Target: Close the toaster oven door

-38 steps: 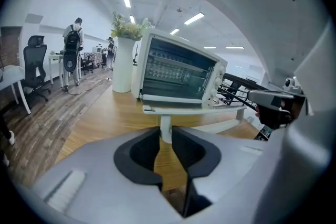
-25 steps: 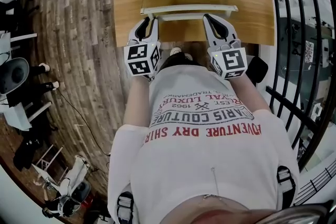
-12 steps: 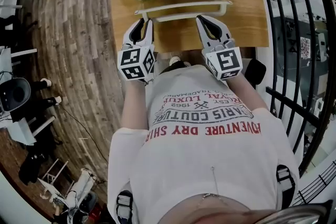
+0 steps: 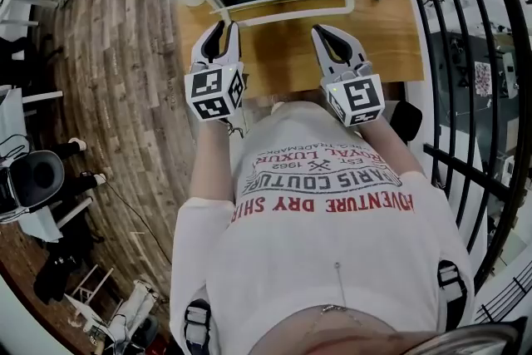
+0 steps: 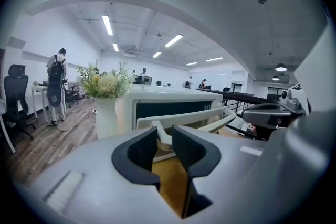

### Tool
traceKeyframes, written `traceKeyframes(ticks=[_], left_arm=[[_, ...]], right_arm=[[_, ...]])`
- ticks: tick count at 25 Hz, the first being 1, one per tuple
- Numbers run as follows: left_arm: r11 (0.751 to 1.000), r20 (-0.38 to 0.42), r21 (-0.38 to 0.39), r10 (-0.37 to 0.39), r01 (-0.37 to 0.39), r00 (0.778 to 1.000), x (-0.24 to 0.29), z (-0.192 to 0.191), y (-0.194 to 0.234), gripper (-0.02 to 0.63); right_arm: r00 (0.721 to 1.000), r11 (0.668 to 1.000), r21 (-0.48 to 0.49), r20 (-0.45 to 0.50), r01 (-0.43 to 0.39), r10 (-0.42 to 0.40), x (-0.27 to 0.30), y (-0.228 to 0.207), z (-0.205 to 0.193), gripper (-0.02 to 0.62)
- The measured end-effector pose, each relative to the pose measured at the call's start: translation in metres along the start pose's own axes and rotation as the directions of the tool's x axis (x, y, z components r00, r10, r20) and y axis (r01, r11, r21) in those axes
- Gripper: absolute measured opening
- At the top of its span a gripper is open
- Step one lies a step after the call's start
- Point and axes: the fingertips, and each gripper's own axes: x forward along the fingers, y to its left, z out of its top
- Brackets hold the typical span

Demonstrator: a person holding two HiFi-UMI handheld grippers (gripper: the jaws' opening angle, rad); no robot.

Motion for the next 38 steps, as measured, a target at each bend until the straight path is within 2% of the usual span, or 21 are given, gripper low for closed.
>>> traceKeyframes(ticks=[9, 18, 26, 31, 38], left_arm=[[0.999, 0.035, -0.034, -0.008, 0.01, 0.999, 0.025, 0.027, 0.013, 0.084], [1.0, 0.061, -0.02, -0.003, 0.004, 0.998, 0.036, 0.039, 0.021, 0.084], [1.0, 0.046, -0.009, -0.004, 0.005, 0.999, 0.047, 0.044, 0.024, 0.084], [0.997, 0.038, -0.065, -0.033, 0.035, 0.999, 0.045, 0.048, 0.028, 0.086], [1.0, 0.065, 0.03, 0.007, -0.009, 0.998, 0.03, 0.051, 0.017, 0.052]], right_arm=[[0.999, 0.999, -0.019, -0.004, 0.035, -0.035, 0.007, -0.017, 0.0, -0.009], [1.0, 0.998, -0.06, 0.001, 0.029, -0.029, 0.018, -0.015, 0.007, -0.011], [0.999, 0.997, -0.073, -0.001, 0.039, -0.039, 0.019, -0.017, 0.006, -0.011], [0.999, 0.996, -0.073, 0.004, 0.045, -0.045, 0.015, -0.017, 0.012, -0.011], [0.999, 0.998, -0.056, 0.005, 0.032, -0.032, 0.011, -0.014, 0.009, -0.011]])
